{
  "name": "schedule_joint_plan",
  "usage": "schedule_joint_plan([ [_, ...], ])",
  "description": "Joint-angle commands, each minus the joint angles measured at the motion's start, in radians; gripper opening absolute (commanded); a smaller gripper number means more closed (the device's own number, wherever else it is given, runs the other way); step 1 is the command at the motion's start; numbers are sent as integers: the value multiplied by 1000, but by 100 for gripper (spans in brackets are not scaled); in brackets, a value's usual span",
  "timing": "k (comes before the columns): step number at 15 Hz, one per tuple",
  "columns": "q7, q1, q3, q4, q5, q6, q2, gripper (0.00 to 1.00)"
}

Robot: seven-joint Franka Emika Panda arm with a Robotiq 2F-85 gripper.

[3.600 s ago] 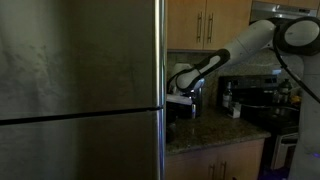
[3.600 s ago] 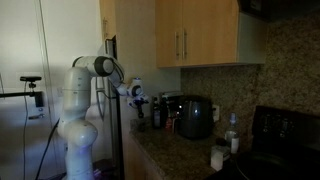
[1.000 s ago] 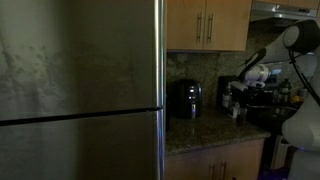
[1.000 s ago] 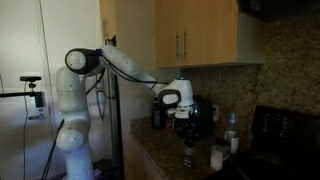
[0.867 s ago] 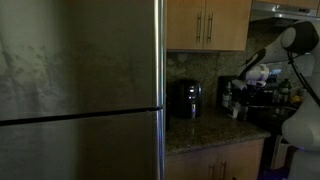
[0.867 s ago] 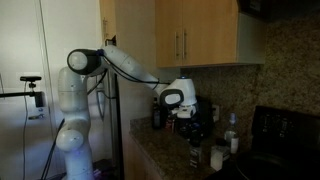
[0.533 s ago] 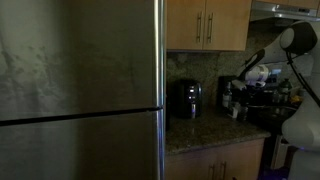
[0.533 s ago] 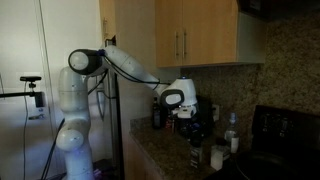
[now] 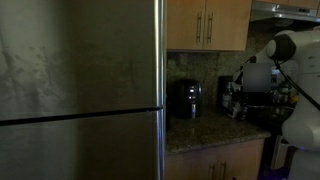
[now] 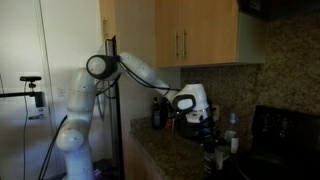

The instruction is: Move the glass bottle to the right of the counter, close the air fryer, then move the cellars to the right of the counter

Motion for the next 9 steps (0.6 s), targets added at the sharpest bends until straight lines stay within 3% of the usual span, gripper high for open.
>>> schedule_joint_plan([
  [1,95,21,-36,146,-39,-81,127,26],
  [3,115,26,-37,199,-51,-153,156,26],
  [4,107,24,-30,224,-47,-207,163,43],
  [5,97,23,-28,249,-49,-255,169,76],
  [7,95,20,-26,283,-45,-332,169,83],
  [9,109,21,-31,298,-50,-365,157,99],
])
